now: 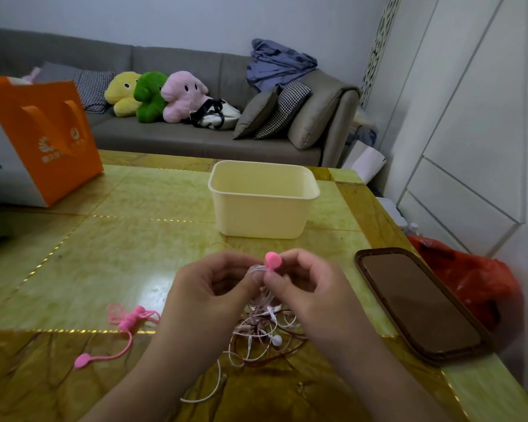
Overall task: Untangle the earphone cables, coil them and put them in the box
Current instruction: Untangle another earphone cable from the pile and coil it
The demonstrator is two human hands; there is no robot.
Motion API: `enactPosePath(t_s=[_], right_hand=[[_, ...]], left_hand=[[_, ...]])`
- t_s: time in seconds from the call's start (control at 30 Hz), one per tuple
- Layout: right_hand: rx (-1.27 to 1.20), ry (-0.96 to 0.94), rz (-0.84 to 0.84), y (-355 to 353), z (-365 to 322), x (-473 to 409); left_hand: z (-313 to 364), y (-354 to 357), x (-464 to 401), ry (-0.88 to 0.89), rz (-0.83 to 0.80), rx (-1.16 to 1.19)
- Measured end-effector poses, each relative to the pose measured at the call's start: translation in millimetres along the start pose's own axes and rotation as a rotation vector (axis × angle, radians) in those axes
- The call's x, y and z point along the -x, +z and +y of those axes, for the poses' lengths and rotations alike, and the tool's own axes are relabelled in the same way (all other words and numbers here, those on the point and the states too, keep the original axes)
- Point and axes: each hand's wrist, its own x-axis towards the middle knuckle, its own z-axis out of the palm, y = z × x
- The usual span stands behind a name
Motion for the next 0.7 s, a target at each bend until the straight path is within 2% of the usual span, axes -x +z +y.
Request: enactPosePath(t_s=[0.2, 0.3, 0.47, 0.57, 0.7], right_hand=[[-0.048, 0.015, 0.082, -3.5, -1.9, -2.3], [-0.047, 0.04, 0.182, -10.9, -2.9, -6.6], [-0.248, 0.089, 0.295, -26.7, -7.1, -14.5], [-0.325, 0.111, 0.296, -32.5, -5.0, -18.9], [-0.361, 0.125, 0.314, -36.3, -3.5, -22.4]], left_hand=[[3.6, 6.2, -8.1, -0.042, -0.009, -0.007], [7.2, 7.4, -30.9, -0.079, 0.002, -0.04], [10.4, 4.4, -100.1, -0.018, 0.014, -0.524], [0.1, 2.0, -138.9, -0.083, 0.008, -0.781], [-15.5, 2.6, -152.0, -0.139, 0.042, -0.904]])
